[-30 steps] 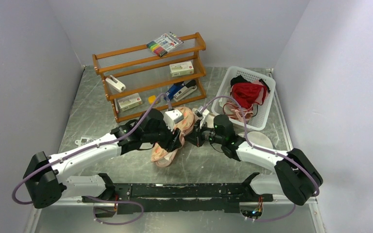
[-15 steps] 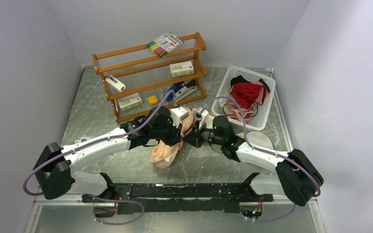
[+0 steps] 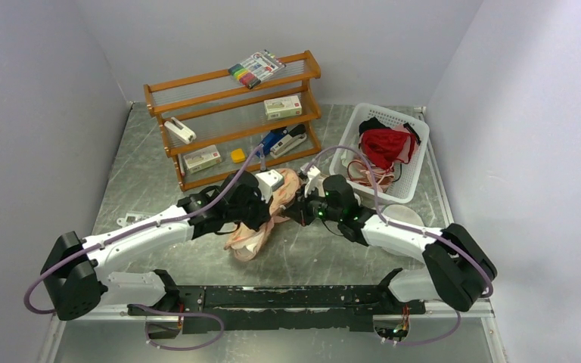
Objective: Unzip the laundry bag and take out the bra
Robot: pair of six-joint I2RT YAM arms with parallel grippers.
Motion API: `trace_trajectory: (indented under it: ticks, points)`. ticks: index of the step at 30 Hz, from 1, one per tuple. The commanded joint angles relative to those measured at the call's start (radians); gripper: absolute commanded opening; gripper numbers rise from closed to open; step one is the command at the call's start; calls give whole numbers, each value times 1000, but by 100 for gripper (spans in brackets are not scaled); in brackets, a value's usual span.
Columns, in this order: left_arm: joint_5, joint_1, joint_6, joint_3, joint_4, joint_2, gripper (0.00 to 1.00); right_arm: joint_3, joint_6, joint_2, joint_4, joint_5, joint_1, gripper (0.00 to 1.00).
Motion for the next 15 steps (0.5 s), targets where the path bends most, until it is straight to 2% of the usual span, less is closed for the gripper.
trace_trajectory:
  ticks: [1,7,15]
  points:
    - [-73,1,-7,-22,-94,-49,7,71,-33,45,-55,140,-6,0]
    - [-136,2,-20,-36,-142,-81,7,117,-31,91,-96,220,-23,0]
    - [-164,2,-29,-49,-156,-88,7,155,-52,107,-136,224,-60,0]
